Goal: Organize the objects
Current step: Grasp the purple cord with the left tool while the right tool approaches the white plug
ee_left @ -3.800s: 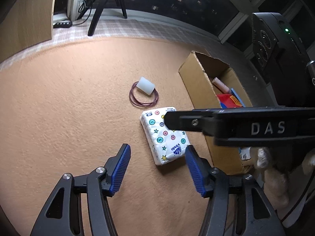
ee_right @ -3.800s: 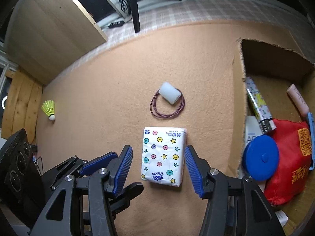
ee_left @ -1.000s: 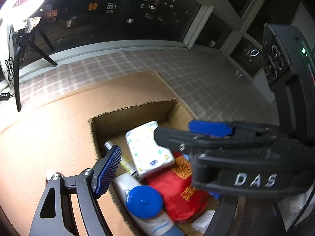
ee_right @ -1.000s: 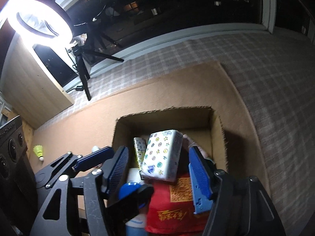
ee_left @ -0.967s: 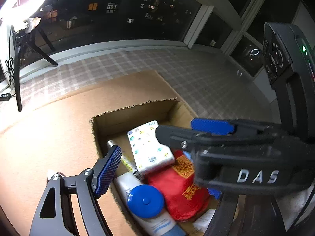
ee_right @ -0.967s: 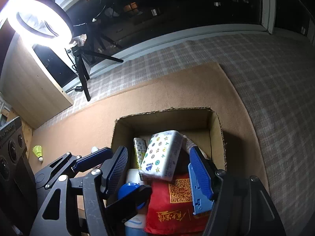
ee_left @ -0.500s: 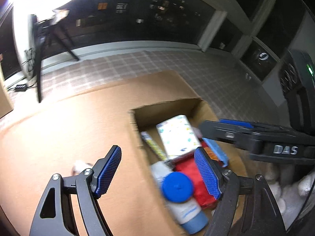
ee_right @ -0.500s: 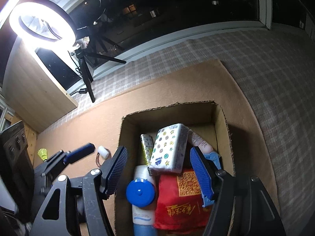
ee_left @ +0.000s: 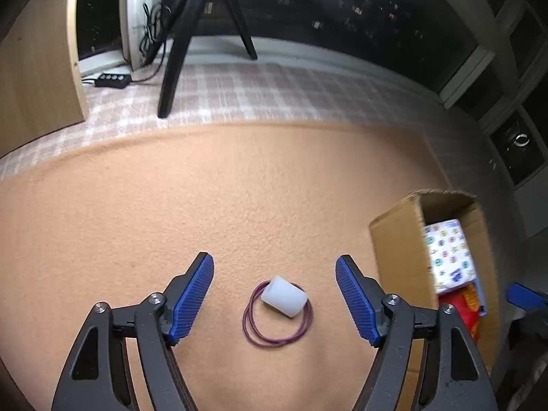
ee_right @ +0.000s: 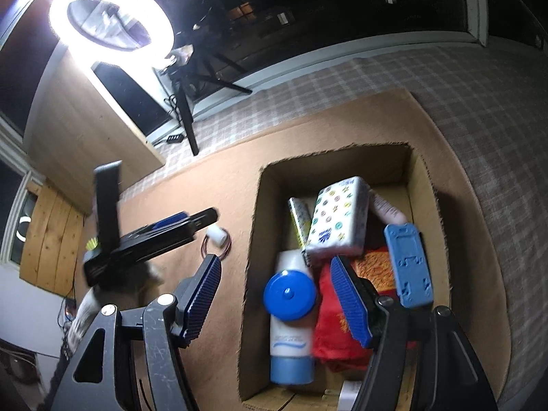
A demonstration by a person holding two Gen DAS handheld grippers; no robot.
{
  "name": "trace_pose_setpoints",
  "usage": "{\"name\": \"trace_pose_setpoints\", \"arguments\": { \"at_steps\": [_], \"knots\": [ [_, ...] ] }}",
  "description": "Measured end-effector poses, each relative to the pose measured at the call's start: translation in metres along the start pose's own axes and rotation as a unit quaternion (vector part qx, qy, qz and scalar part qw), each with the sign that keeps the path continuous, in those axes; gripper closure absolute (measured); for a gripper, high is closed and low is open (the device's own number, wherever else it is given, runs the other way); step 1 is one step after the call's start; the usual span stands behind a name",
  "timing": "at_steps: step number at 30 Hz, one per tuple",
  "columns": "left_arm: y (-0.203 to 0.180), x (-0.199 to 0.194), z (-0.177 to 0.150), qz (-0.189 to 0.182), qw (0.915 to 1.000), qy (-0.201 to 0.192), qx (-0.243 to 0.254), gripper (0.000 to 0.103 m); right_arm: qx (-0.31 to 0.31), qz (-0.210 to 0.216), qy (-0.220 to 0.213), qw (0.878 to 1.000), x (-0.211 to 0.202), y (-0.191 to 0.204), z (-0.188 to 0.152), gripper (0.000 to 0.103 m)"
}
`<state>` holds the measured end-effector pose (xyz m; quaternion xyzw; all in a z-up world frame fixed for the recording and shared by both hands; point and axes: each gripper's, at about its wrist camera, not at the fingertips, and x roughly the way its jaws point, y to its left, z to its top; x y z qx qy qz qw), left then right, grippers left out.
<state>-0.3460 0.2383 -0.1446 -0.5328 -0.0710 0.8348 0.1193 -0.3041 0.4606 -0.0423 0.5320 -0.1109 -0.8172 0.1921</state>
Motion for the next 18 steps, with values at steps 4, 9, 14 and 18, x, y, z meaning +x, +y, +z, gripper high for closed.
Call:
{"name": "trace_pose_setpoints", "arguments": {
  "at_steps": [4,9,14,18],
  "knots": [
    [-0.007,0.017,-0.002,0.018,0.9995,0.018,0.018,0.035,0.001,0.001,0.003,1.0,0.0,0.001,-0.006,0.04],
    [-0.016,0.029,-0.004,0.039,0.9973,0.031,0.054,0.037,0.013,-0.001,0.003,1.0,0.0,-0.002,-0.007,0.04],
    [-0.021,0.026,-0.009,0.058,0.9936,0.033,0.091,0.061,0.016,-0.003,0.003,1.0,0.001,0.001,-0.007,0.04],
    [-0.02,0.017,-0.027,0.043,0.9904,0.04,0.125,0.066,0.015,0.002,0.005,1.0,0.003,0.007,-0.009,0.04]
  ]
}}
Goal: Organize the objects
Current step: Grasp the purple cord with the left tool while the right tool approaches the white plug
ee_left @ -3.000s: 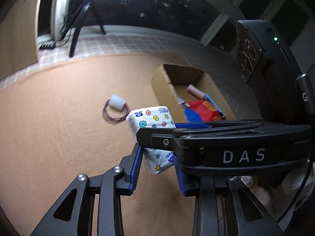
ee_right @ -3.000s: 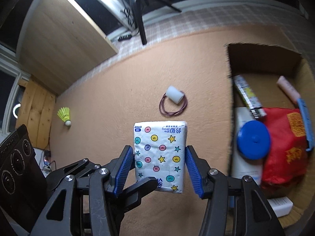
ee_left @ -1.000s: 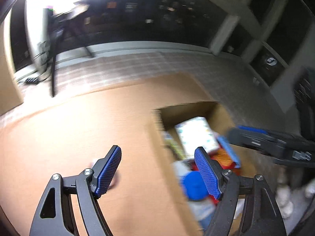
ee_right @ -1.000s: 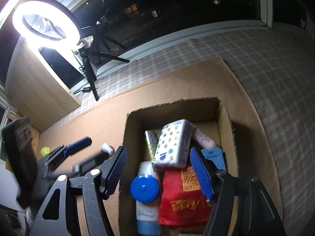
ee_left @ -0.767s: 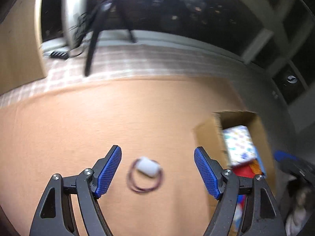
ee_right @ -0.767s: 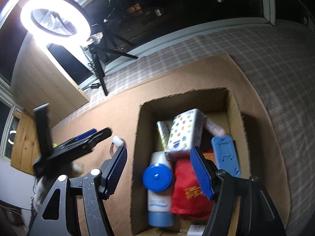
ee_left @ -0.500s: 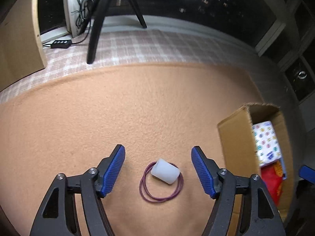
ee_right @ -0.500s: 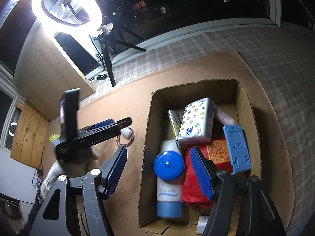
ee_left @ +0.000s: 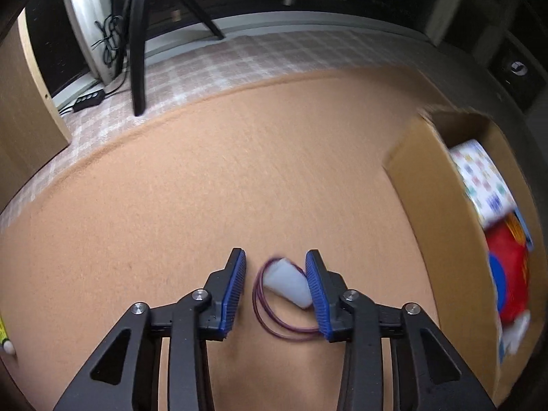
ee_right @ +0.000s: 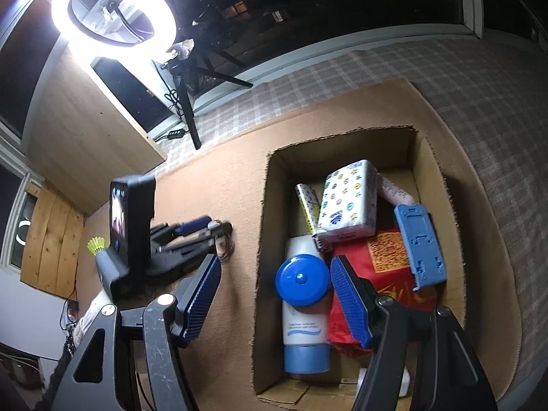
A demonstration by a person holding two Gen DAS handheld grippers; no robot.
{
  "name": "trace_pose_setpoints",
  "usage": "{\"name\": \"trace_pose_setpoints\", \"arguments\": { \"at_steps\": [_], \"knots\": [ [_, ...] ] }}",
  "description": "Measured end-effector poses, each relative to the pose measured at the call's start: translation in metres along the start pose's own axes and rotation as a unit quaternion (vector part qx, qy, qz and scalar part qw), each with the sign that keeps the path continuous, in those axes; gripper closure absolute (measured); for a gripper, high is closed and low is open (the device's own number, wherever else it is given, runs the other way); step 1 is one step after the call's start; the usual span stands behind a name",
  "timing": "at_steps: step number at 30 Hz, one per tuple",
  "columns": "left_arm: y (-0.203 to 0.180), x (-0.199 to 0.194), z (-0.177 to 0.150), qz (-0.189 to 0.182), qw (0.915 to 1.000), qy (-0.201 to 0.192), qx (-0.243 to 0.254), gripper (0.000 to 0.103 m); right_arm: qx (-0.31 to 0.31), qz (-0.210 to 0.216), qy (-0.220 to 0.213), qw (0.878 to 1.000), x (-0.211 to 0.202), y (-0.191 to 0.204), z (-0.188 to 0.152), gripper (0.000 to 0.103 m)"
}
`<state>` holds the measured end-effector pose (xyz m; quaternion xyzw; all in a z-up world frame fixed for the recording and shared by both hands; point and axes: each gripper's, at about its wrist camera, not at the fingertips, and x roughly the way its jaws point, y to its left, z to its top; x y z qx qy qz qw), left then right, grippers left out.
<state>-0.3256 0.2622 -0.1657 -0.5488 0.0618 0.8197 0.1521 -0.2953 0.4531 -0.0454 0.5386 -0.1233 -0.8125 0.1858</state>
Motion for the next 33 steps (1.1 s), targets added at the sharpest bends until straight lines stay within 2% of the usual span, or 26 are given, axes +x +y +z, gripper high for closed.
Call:
{"name": "trace_pose_setpoints", "arguments": {
  "at_steps": [3,7,8,10,14,22,24,27,30,32,33],
  "knots": [
    [-0.006,-0.01,-0.023,0.009,0.9993,-0.002,0.035,0.068,-0.005,0.003,0.004,1.0,0.003,0.009,-0.004,0.04],
    [0.002,-0.029,-0.057,0.0,0.9994,0.002,0.035,0.074,-0.008,0.01,0.009,1.0,0.006,0.02,-0.012,0.04],
    [0.006,-0.033,-0.065,-0.001,0.9995,0.001,0.031,0.079,-0.009,0.011,0.01,1.0,0.007,0.022,-0.013,0.04],
    [0.013,-0.041,-0.081,-0.007,0.9997,0.0,0.023,0.084,-0.011,0.015,0.013,1.0,0.009,0.028,-0.017,0.04],
    [0.034,-0.056,-0.111,-0.035,0.9994,0.002,-0.008,0.085,-0.019,0.021,0.023,0.999,0.017,0.043,-0.027,0.04],
    [0.071,-0.082,-0.148,-0.043,0.9975,-0.001,-0.057,0.084,-0.033,0.036,0.038,0.998,0.031,0.07,-0.042,0.04],
    [0.077,-0.087,-0.153,-0.048,0.9965,-0.007,-0.068,0.08,-0.039,0.039,0.035,0.998,0.035,0.078,-0.043,0.04],
    [0.079,-0.095,-0.161,-0.055,0.9962,-0.011,-0.066,0.068,-0.062,0.041,0.018,0.997,0.038,0.092,-0.041,0.04],
    [0.075,-0.098,-0.167,-0.062,0.9963,-0.007,-0.059,0.052,-0.104,0.042,0.008,0.994,0.047,0.109,-0.037,0.04],
    [0.07,-0.097,-0.169,-0.062,0.9965,-0.006,-0.056,0.037,-0.12,0.034,0.007,0.992,0.057,0.117,-0.034,0.04],
    [0.066,-0.096,-0.17,-0.061,0.9967,-0.006,-0.053,0.036,-0.126,0.03,0.012,0.991,0.065,0.119,-0.031,0.04]
  ]
}}
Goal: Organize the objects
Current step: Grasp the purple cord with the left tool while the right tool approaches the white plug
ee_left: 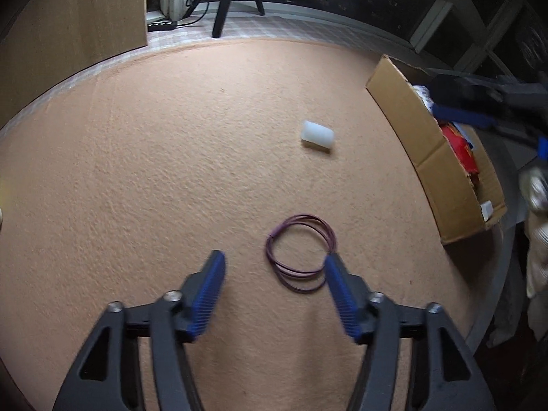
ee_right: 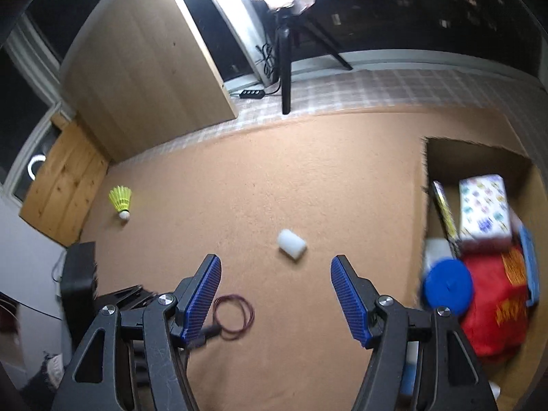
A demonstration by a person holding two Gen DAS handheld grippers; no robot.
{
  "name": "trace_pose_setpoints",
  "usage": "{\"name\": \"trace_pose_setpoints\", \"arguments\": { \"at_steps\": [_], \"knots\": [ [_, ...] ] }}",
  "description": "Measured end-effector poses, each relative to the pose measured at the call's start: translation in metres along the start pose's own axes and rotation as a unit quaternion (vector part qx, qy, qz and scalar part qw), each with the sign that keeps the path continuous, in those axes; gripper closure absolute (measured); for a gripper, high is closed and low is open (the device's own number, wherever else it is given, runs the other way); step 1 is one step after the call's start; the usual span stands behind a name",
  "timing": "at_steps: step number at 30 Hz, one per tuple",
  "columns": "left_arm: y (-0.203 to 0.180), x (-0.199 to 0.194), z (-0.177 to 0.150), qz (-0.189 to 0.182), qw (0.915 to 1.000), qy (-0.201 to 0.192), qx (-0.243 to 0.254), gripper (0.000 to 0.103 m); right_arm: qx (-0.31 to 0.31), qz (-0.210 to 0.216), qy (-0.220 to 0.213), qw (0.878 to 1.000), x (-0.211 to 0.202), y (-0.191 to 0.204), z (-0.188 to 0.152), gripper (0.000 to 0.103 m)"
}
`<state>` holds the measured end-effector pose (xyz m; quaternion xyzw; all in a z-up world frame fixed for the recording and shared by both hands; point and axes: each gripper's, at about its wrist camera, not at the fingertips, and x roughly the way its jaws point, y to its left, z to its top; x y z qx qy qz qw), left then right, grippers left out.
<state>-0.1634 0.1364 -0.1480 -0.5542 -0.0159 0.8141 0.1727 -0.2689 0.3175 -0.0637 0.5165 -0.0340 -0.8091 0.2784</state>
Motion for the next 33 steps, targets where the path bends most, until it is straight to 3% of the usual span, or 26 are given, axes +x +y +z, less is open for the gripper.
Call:
{"name": "trace_pose_setpoints", "arguments": {
  "at_steps": [12,15,23,27,30,33],
  "knots": [
    [-0.023,0.019,0.002,0.035,0.9992,0.006,0.019,0.037,-0.027,-0.068,0.108,0.992,0.077,0.001,0.022,0.04],
    [-0.025,0.019,0.003,0.057,0.998,0.004,0.03,0.05,-0.037,-0.083,0.124,0.988,0.089,0.002,0.023,0.04],
    [-0.006,0.014,0.003,0.057,0.9983,-0.003,0.009,0.087,-0.063,-0.097,0.138,0.984,0.108,0.011,0.019,0.041],
    [-0.001,0.014,0.002,0.045,0.999,-0.003,0.002,0.097,-0.072,-0.105,0.139,0.982,0.111,0.016,0.016,0.052],
    [0.0,0.013,0.002,0.035,0.9994,-0.002,-0.004,0.1,-0.087,-0.124,0.131,0.98,0.11,0.019,0.014,0.078],
    [0.004,0.012,0.0,0.019,0.9996,0.0,-0.02,0.101,-0.087,-0.122,0.127,0.981,0.107,0.017,0.013,0.082]
  ]
}}
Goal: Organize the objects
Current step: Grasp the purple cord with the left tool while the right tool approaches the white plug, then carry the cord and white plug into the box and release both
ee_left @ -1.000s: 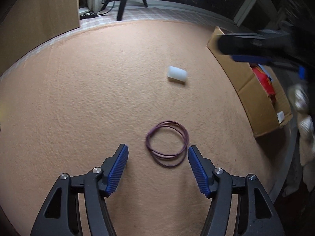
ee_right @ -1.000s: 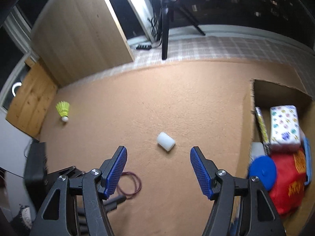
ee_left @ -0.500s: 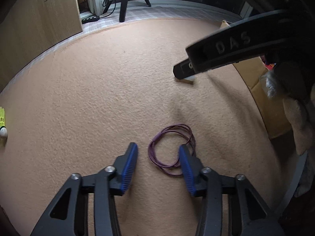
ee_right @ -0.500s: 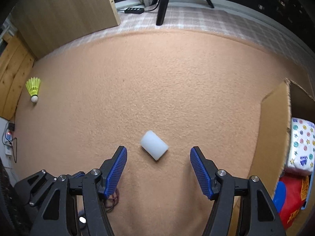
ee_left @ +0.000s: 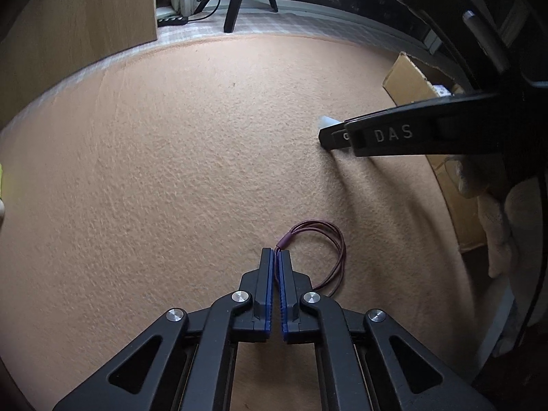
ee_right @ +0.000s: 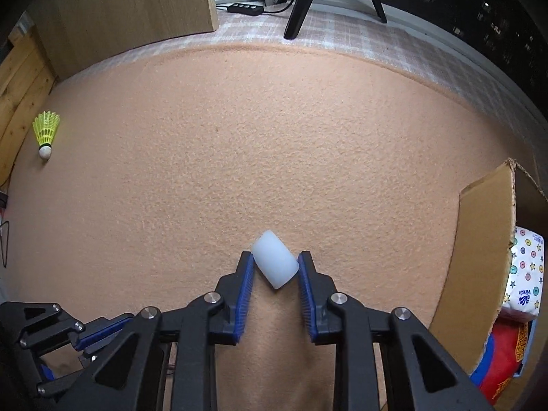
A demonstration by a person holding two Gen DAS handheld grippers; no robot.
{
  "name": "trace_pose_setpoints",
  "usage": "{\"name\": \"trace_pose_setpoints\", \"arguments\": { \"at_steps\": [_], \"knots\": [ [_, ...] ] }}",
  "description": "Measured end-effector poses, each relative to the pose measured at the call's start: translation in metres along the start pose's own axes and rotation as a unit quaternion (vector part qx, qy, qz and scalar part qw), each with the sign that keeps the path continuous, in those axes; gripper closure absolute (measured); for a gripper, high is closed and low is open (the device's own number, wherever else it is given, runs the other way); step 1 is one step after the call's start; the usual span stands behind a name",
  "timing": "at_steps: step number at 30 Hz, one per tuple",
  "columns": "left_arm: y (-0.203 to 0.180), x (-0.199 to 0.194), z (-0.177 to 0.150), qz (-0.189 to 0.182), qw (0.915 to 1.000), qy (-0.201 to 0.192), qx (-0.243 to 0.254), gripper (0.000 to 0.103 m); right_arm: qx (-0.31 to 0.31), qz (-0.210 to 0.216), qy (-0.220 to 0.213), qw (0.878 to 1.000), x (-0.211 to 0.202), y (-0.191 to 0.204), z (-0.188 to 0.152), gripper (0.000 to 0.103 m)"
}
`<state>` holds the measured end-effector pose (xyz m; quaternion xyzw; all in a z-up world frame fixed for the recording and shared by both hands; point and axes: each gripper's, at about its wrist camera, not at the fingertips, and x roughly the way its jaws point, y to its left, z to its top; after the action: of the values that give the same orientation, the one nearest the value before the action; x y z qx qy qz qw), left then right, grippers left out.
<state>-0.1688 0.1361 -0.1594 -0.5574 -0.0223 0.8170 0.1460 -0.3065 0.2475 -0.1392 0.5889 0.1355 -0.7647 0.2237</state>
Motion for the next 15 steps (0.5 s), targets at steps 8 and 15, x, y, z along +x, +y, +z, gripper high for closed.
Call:
{"name": "trace_pose_setpoints", "arguments": {
  "at_steps": [8,15],
  "knots": [
    [0.009,-0.017,-0.006,-0.019,0.9996,-0.01,-0.019,0.101,0.022,0.033,-0.027,0.999,-0.022,-0.008,-0.012,0.084],
    [0.004,-0.049,-0.002,-0.029,0.9987,-0.038,-0.02,0.101,0.051,0.066,-0.072,0.994,-0.069,-0.023,-0.039,0.083]
  ]
}}
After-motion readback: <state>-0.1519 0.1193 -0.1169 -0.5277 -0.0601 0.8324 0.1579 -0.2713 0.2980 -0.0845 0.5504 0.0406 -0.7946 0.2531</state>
